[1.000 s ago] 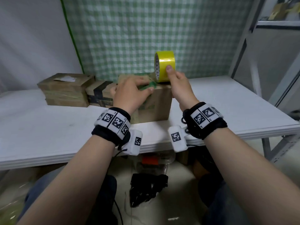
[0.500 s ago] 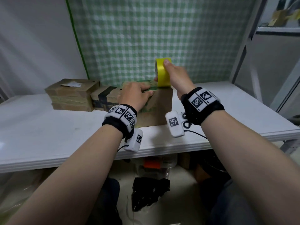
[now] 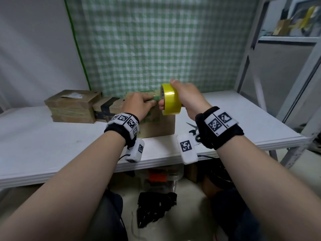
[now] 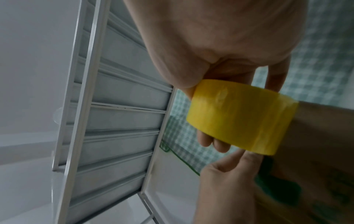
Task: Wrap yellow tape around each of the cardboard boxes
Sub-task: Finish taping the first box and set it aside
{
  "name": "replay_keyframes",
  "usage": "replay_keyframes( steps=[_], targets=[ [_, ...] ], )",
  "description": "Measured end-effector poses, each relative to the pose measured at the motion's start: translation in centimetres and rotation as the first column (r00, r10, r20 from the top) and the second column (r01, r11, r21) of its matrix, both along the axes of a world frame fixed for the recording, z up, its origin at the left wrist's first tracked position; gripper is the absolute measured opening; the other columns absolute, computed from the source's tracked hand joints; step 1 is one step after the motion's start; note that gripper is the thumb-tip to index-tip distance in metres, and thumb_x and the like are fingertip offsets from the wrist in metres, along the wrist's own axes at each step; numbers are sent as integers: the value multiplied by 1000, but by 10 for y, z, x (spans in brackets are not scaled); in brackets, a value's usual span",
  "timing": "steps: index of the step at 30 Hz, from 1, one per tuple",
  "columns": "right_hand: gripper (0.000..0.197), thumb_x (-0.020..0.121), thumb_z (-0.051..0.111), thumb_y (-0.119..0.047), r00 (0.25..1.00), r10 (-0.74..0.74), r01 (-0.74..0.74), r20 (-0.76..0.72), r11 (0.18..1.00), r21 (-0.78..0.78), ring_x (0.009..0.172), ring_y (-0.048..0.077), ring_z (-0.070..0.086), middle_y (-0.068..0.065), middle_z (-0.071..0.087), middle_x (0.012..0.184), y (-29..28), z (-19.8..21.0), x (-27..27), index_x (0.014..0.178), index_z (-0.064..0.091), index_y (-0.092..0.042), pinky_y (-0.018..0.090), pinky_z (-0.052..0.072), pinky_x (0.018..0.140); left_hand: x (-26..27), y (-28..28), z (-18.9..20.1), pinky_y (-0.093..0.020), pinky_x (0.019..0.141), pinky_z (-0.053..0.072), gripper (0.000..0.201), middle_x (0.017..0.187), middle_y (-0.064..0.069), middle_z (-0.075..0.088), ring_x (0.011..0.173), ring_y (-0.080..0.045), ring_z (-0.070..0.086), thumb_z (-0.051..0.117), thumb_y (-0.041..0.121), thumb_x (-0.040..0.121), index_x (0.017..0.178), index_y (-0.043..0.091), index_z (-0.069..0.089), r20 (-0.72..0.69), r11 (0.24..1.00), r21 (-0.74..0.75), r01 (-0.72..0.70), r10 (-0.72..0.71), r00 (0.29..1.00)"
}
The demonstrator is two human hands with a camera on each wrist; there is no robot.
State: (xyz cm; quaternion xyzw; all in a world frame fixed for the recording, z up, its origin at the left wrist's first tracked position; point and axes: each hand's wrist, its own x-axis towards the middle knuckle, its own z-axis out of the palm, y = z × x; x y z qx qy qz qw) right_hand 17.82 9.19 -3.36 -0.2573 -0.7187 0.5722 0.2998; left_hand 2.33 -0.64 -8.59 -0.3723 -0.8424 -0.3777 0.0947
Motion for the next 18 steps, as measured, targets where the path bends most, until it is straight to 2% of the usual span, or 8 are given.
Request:
replay_keyframes(
  steps=[3, 6, 7, 11, 13, 16, 17, 18],
  targets=[
    [63, 85, 60, -62, 1000, 22, -21, 8, 999, -46, 85, 40, 74, 24, 75, 93, -2, -7, 8, 106, 63, -3, 55, 59, 88, 2, -1, 1, -38, 106, 48, 33, 132, 9, 68, 125, -16, 60, 71, 46, 89, 120, 34, 74, 8, 1000, 7, 12, -12, 1000],
    [81, 60, 57, -76, 996, 0, 1, 84, 1000, -13, 90, 38, 73, 17, 75, 98, 2, -16, 6, 107, 67, -10, 55, 57, 92, 2, -2, 1, -41, 107, 47, 33, 133, 10, 67, 126, -16, 59, 72, 47, 88, 119, 36, 74, 18, 1000, 16, 24, -24, 1000],
    [79, 62, 56, -75, 994, 15, -16, 105, 1000, 7, 89, 35, 74, 15, 76, 97, 3, -19, 6, 107, 68, -11, 52, 57, 93, 2, -2, 1, -41, 107, 47, 33, 134, 11, 67, 127, -16, 59, 72, 47, 88, 119, 36, 74, 22, 1000, 14, 25, -25, 999],
    [43, 98, 51, -48, 975, 115, -119, 190, 993, 8, 84, 27, 77, 14, 78, 85, -2, -26, 22, 111, 65, -10, 34, 57, 86, 5, -4, 3, -35, 109, 45, 34, 136, 10, 65, 129, -14, 57, 72, 44, 89, 121, 33, 74, 28, 999, 22, 43, -43, 999],
    [40, 101, 48, -46, 965, 131, -144, 229, 989, 42, 84, 18, 76, 9, 79, 83, 1, -32, 28, 111, 65, -12, 24, 51, 75, 6, -5, 3, -36, 111, 43, 35, 137, 12, 64, 131, -13, 56, 73, 44, 88, 121, 33, 74, 48, 999, 21, 47, -48, 998],
    [37, 104, 45, -43, 949, 162, -175, 271, 984, 25, 71, 8, 73, 8, 79, 80, 5, -38, 32, 111, 62, -11, 10, 44, 53, 4, -5, 2, -42, 113, 42, 36, 138, 15, 63, 132, -12, 54, 73, 48, 86, 120, 36, 74, 65, 999, 22, 45, -46, 997],
    [37, 104, 45, -43, 942, 175, -189, 286, 982, 23, 69, 7, 73, 9, 78, 80, 5, -39, 32, 112, 61, -9, 10, 45, 53, 5, -5, 2, -42, 113, 42, 36, 138, 15, 63, 133, -11, 54, 73, 47, 86, 120, 36, 74, 66, 998, 25, 50, -52, 996],
    [39, 104, 45, -43, 941, 169, -183, 295, 983, 21, 71, 8, 74, 10, 78, 80, 2, -38, 33, 115, 60, -8, 12, 48, 61, 4, -5, 3, -39, 113, 42, 36, 138, 14, 63, 133, -11, 54, 73, 46, 87, 121, 34, 73, 64, 998, 26, 55, -57, 996]
  ],
)
